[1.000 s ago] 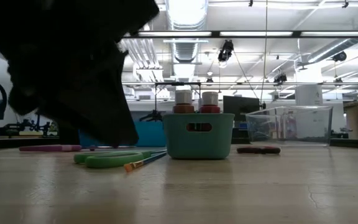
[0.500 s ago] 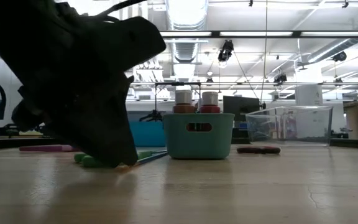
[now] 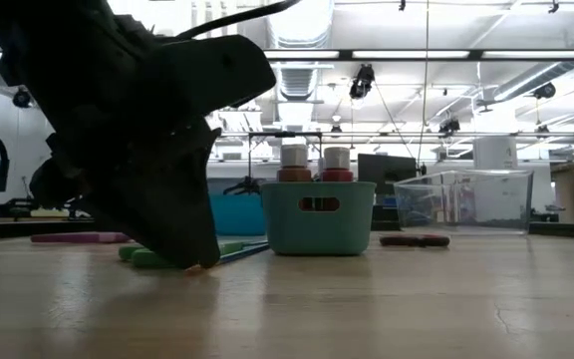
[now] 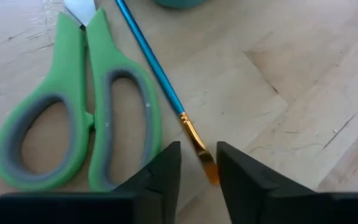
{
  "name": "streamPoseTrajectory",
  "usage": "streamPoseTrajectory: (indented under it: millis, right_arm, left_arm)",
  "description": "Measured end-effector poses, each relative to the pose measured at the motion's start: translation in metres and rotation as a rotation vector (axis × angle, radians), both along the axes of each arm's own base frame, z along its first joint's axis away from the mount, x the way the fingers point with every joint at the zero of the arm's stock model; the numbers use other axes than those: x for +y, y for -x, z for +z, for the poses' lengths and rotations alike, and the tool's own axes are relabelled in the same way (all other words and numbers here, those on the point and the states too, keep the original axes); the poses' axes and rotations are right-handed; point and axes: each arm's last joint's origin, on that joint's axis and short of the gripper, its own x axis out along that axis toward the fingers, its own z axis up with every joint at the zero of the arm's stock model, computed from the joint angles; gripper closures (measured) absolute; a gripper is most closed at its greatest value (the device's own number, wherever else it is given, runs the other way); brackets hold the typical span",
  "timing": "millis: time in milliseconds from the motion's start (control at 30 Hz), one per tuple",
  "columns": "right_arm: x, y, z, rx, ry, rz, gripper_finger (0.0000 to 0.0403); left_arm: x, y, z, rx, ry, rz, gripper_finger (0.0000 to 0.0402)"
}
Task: Pick & Place Paint Supplies
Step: Put the small blue paint brush into the blue bin
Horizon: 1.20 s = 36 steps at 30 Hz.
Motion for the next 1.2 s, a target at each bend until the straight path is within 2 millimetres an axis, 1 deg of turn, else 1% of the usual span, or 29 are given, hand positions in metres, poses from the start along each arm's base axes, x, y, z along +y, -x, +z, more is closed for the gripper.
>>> streamPoseTrajectory:
  millis: [67,200,267,400,600,900,1033,1200]
  right_arm:
    - [0.0,0.0,0.0,0.0,0.0,0.0,0.0126]
    - [0.0,0.0,0.0,-0.003,-0.002,-0.002,0.0126]
    - [0.0,0.0,0.0,-0.005,-0.003,-0.002,0.0126]
    - [0.0,0.0,0.0,-0.012,-0.011,-0.005,0.0126]
    - [0.0,0.0,0.0,-0.022,-0.021,-0.01,0.0126]
    - [0.0,-0.001,0.001,-0.04,-0.008,-0.02,0.0126]
    - [0.0,-0.001,0.001,-0.042,-0.009,-0.02,0.0126]
    - [0.0,-0.001,0.001,-0.043,-0.011,-0.02,0.0126]
  left_arm:
    - [0.001,0.001,-0.001,0.004,0.002,0.011,0.0318]
    - [0.002,0.002,-0.003,0.004,0.016,0.041,0.038]
    - [0.002,0.002,-0.002,-0.001,0.025,0.05,0.0391]
    - [0.002,0.002,-0.002,0.004,0.049,0.052,0.0396]
    - [0.001,0.004,0.006,-0.001,0.077,0.064,0.04]
    - [0.003,0.016,0.013,0.048,0.053,0.124,0.0401]
    - [-0.003,0.021,0.014,0.037,0.056,0.133,0.0401]
    - [-0.017,0.031,0.019,0.011,0.086,0.13,0.0401]
